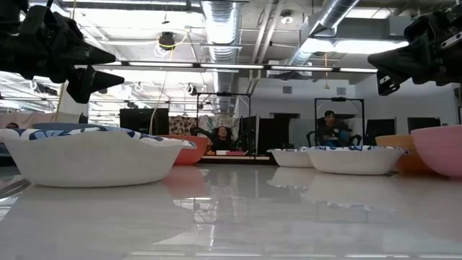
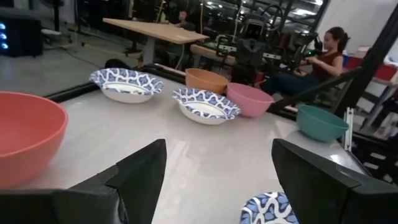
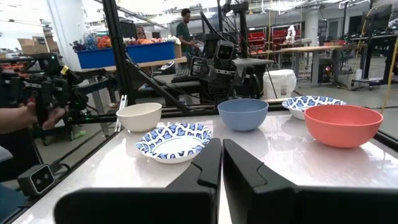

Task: Nest bowls inside each other
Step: Stack the middle right white and blue bowl on top of the bottom left white and blue bowl

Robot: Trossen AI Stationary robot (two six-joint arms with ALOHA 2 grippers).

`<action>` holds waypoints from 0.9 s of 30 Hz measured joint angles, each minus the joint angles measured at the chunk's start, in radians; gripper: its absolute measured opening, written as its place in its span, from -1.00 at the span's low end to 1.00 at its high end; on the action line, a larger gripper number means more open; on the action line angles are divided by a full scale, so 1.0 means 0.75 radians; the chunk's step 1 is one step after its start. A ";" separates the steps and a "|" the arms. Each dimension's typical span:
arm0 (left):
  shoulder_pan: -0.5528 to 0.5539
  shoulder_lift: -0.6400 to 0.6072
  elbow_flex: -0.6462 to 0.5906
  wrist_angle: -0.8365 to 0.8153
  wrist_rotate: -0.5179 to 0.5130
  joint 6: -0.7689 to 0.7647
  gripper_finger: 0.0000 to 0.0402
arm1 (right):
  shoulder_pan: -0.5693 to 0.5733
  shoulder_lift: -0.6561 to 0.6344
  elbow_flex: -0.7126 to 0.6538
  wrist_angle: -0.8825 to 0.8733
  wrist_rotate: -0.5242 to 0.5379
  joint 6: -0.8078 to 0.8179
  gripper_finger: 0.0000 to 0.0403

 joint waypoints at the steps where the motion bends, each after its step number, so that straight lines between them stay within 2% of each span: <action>1: 0.000 0.000 0.001 -0.001 0.000 0.000 0.40 | 0.000 0.000 0.000 0.000 0.000 0.000 -0.81; 6: 0.000 0.000 0.002 0.010 -0.035 0.047 0.40 | -0.001 0.000 0.000 0.030 0.001 -0.001 -0.81; 19: 0.000 0.000 0.003 0.032 -0.054 -0.180 0.40 | 0.011 0.000 0.000 0.064 0.001 0.056 -0.81; 23: 0.000 0.000 0.004 0.063 -0.071 -0.237 0.40 | 0.010 0.000 0.000 0.082 0.060 0.056 -0.81; 27: 0.000 0.001 0.004 0.128 -0.084 -0.260 0.40 | 0.020 0.000 0.000 0.128 0.063 0.056 -0.81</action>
